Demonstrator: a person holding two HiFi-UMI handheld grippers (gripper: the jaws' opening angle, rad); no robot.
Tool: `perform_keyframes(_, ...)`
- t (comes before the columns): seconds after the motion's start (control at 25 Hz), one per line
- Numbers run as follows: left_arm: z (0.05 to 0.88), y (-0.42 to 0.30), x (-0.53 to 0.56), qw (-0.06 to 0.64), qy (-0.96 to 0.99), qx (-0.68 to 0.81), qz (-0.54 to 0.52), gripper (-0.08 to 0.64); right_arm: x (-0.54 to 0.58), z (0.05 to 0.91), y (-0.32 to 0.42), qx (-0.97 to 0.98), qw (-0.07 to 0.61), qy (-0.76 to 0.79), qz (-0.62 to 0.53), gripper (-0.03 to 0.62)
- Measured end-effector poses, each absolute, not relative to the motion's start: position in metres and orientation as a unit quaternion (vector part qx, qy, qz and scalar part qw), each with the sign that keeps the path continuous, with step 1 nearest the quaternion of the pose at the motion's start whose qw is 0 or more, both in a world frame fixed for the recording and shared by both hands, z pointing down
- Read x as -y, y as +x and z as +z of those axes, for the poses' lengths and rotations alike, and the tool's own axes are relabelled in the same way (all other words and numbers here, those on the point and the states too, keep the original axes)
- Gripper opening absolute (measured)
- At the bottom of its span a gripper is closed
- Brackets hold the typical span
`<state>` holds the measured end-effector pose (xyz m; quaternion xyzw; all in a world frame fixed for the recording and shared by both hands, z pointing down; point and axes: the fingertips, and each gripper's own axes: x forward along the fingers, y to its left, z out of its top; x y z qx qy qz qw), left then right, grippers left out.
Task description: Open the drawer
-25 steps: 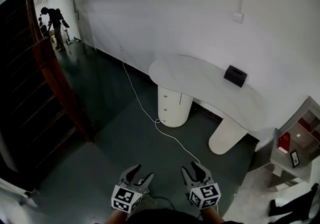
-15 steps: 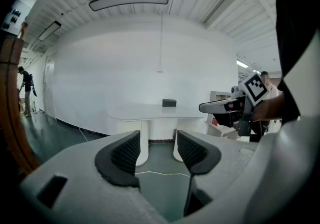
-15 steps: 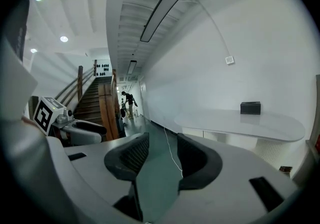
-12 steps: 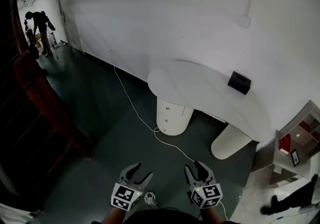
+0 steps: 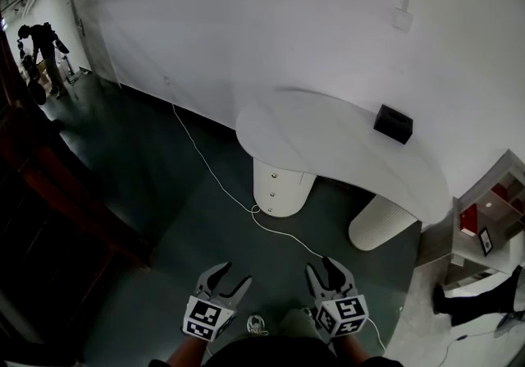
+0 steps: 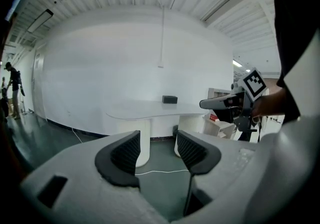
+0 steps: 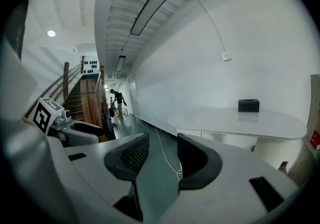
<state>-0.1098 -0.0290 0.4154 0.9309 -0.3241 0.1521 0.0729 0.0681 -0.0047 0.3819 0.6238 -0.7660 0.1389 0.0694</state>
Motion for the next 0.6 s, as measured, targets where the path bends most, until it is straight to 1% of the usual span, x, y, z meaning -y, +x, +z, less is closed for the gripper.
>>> perform_keyframes(0.28,0.429,-0.1,0.067,0.087,0.926,0.332,0.159,0.227,0.052,0.391,0.078,0.772,0.075,0.614,0.146,0.161)
perform_keyframes(0.6,0.436,-0.065,0.123,0.1,0.909,0.37,0.163,0.225,0.116,0.4,0.116,0.793,0.092,0.583,0.15,0.161)
